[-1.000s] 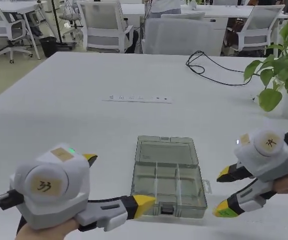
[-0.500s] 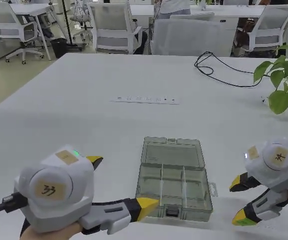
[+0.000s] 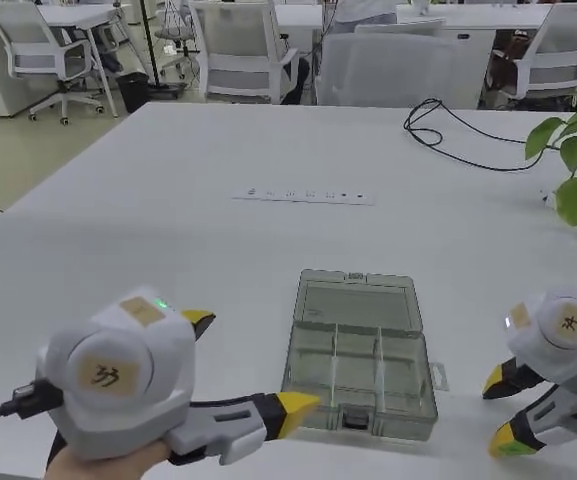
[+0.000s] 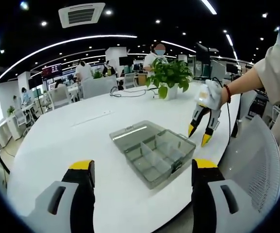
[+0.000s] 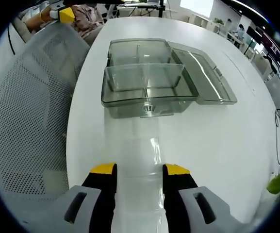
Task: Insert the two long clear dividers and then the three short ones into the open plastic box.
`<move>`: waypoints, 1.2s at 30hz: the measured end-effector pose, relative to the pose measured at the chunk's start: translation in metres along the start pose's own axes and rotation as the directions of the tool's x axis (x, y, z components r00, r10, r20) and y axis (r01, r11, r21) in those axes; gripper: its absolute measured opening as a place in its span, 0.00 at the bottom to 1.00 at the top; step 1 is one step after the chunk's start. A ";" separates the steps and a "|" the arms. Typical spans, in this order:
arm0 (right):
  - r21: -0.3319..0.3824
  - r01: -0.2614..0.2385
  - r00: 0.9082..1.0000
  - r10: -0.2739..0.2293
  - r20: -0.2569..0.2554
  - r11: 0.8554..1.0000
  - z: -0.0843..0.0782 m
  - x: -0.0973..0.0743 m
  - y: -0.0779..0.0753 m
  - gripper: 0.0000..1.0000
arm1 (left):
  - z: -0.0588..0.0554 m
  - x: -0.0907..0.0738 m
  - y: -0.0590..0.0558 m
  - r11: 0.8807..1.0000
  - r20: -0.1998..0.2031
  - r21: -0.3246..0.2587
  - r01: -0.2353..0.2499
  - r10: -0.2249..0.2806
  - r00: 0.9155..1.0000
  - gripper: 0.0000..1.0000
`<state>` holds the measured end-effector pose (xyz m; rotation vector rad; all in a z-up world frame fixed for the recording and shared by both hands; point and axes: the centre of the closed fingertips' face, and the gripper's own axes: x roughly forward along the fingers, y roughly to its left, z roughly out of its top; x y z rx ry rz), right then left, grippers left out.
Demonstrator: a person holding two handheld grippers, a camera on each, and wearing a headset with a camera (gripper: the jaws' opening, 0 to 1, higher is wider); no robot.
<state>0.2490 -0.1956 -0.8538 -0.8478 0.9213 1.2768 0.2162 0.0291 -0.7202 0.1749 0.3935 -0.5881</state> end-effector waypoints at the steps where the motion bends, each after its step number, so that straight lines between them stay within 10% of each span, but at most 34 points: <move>1: -0.003 0.000 1.000 0.000 0.001 1.000 0.000 0.000 0.000 0.38 | 0.001 0.000 0.000 1.000 0.009 -0.003 0.001 -0.001 1.000 0.83; 23: 0.017 0.082 0.993 -0.083 0.086 0.996 0.001 -0.003 0.000 0.32 | -0.004 0.000 0.003 0.999 -0.013 -0.032 0.008 -0.008 1.000 0.80; 36: -0.021 0.274 0.957 -0.270 0.105 0.962 0.008 -0.024 -0.018 0.32 | 0.002 0.004 -0.007 0.998 0.006 -0.034 0.050 -0.050 0.999 0.75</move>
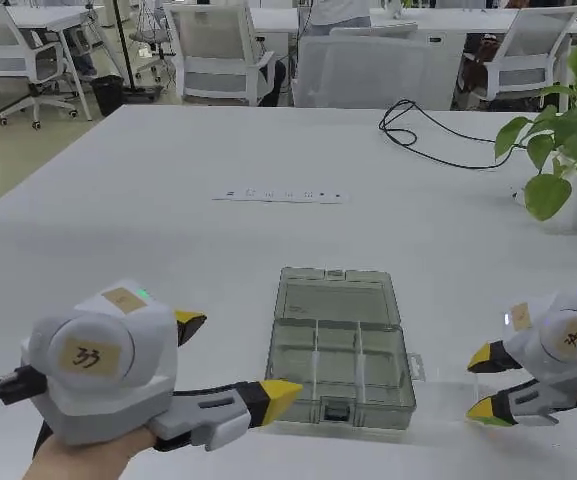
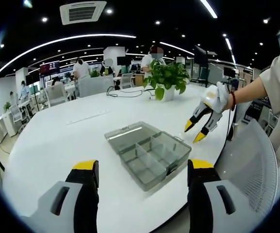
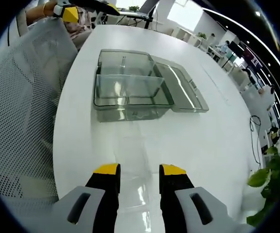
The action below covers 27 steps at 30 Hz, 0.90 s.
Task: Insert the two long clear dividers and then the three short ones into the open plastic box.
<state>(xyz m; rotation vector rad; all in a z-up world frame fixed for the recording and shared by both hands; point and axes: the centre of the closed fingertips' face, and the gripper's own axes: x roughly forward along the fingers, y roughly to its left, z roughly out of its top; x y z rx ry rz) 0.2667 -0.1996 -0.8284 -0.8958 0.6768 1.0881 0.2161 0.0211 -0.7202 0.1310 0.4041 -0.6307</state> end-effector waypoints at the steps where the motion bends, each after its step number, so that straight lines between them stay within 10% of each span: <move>1: -0.008 0.011 1.000 -0.011 0.006 1.000 0.003 -0.002 -0.001 0.32 | 0.000 0.001 -0.001 1.000 -0.001 -0.005 0.005 -0.005 1.000 0.74; 16: -0.108 0.118 0.980 -0.098 0.172 0.987 0.077 -0.027 -0.003 0.32 | 0.006 0.014 -0.015 0.995 0.015 -0.064 0.080 -0.080 0.997 0.58; 27: -0.149 0.145 0.948 -0.095 0.302 0.978 0.132 -0.035 0.016 0.32 | 0.006 0.019 -0.030 0.980 0.034 -0.123 0.156 -0.153 0.988 0.42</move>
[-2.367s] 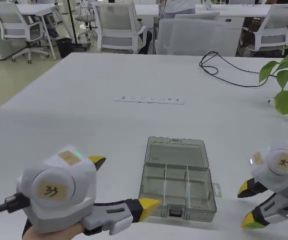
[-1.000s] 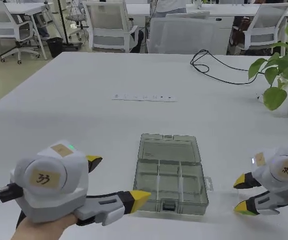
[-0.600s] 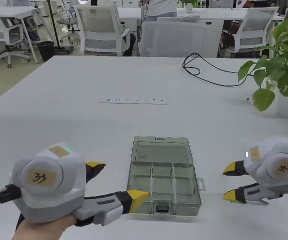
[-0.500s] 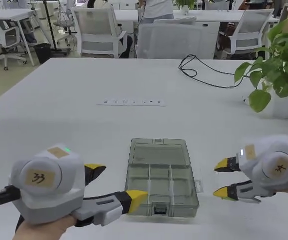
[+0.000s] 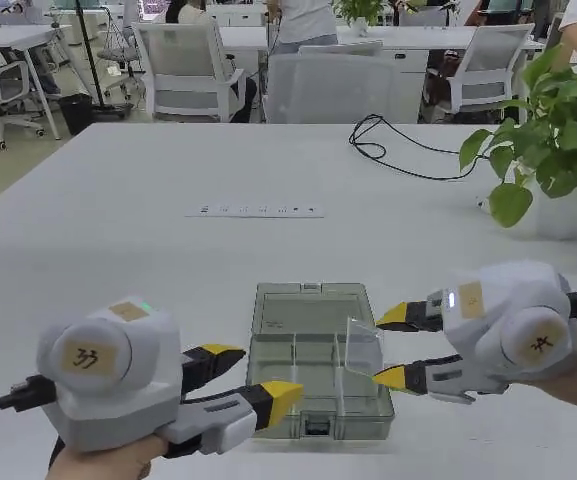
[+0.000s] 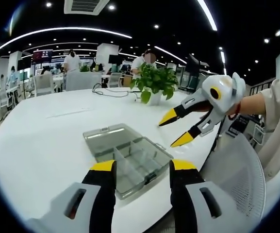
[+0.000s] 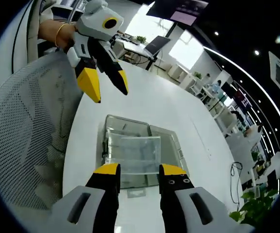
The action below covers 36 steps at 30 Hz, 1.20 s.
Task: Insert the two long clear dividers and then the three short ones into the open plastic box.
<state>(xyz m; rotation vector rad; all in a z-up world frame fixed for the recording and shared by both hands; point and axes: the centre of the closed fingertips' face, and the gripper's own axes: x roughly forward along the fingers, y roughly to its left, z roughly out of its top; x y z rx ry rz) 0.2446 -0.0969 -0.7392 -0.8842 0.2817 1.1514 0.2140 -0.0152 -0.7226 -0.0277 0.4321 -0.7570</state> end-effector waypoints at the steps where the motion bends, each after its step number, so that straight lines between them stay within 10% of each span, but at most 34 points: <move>1: -0.002 -0.002 1.000 0.002 0.009 1.000 0.004 0.001 0.001 0.32 | 0.000 0.000 -0.001 1.000 0.003 -0.007 0.005 -0.005 1.000 0.42; 15: -0.021 -0.016 0.990 0.019 0.139 1.000 0.053 0.009 0.020 0.32 | 0.010 0.001 -0.019 0.988 0.092 -0.116 0.107 -0.096 0.991 0.23; 30: -0.028 -0.005 0.984 0.010 0.178 1.000 0.067 0.013 0.023 0.32 | 0.010 -0.001 -0.024 0.966 0.099 -0.213 0.145 -0.126 0.987 0.00; 36: -0.027 0.018 0.984 -0.013 0.177 0.999 0.069 0.015 0.021 0.33 | 0.010 -0.002 -0.018 0.934 0.070 -0.336 0.124 -0.107 0.992 0.00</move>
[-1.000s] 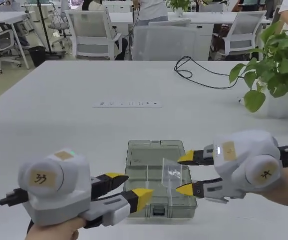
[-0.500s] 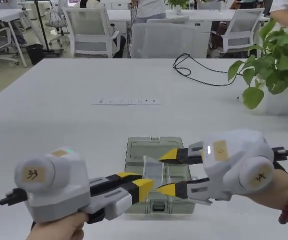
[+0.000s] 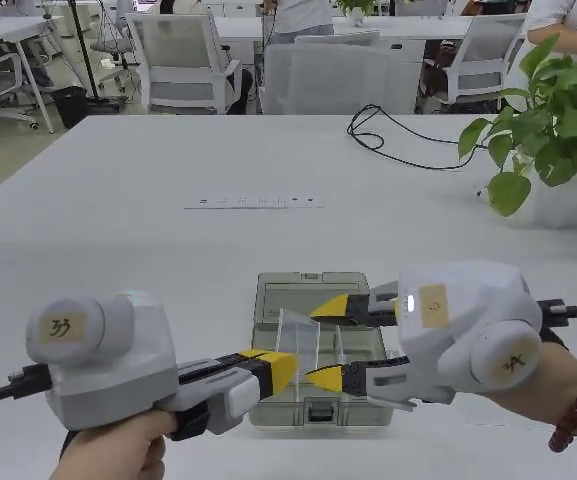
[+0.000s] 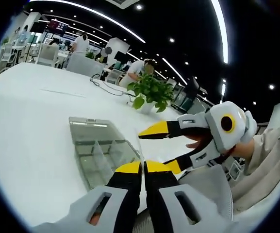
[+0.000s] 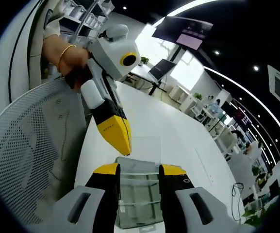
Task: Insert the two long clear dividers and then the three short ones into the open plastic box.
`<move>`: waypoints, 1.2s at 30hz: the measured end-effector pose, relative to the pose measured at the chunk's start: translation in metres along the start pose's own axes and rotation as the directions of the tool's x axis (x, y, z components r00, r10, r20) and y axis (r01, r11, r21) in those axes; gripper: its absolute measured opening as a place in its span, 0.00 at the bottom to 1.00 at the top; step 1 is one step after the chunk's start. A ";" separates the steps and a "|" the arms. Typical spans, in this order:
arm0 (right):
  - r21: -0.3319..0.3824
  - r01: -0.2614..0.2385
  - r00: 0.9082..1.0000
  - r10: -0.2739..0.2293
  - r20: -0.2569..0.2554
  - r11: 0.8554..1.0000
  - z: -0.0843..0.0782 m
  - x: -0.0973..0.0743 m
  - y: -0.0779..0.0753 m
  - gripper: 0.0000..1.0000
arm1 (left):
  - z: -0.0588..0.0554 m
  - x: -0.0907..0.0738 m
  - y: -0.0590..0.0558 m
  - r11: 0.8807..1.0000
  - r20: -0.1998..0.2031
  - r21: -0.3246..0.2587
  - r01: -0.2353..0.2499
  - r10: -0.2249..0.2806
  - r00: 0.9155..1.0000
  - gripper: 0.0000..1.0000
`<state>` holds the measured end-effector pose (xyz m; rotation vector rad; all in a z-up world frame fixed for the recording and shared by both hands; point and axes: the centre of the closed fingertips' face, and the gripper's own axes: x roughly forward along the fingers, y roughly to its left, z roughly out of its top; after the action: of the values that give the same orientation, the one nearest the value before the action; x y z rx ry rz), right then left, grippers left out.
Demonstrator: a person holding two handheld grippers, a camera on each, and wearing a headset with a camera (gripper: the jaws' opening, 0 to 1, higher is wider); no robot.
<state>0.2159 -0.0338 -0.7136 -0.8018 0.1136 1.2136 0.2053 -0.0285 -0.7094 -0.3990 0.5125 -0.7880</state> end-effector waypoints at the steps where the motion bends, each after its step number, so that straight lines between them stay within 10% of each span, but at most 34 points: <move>1: 0.006 0.007 1.000 -0.007 -0.001 1.000 0.000 0.000 -0.001 0.33 | 0.000 0.000 0.000 1.000 0.001 0.006 -0.001 0.001 1.000 0.00; 8: 0.032 0.034 0.999 -0.035 0.020 0.999 0.005 -0.001 -0.009 0.33 | 0.003 -0.001 0.003 0.999 -0.005 0.043 -0.029 0.030 1.000 0.00; 13: 0.084 0.042 0.998 -0.045 0.037 0.996 0.007 -0.003 -0.014 0.34 | 0.006 -0.004 0.011 0.973 -0.024 0.218 -0.071 0.078 0.997 0.00; 20: 0.174 0.006 0.997 -0.019 0.075 0.985 0.011 -0.006 -0.013 0.32 | 0.000 -0.005 0.017 0.834 -0.083 0.546 -0.078 0.147 0.986 0.00; 36: 0.191 -0.165 0.984 0.150 0.091 0.968 0.009 -0.012 0.005 0.23 | -0.015 0.002 0.001 0.687 -0.190 0.722 0.084 0.080 0.979 0.00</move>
<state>0.2042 -0.0372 -0.7044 -0.5798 0.2362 1.3584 0.1979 -0.0316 -0.7226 0.4426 0.3475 -0.9743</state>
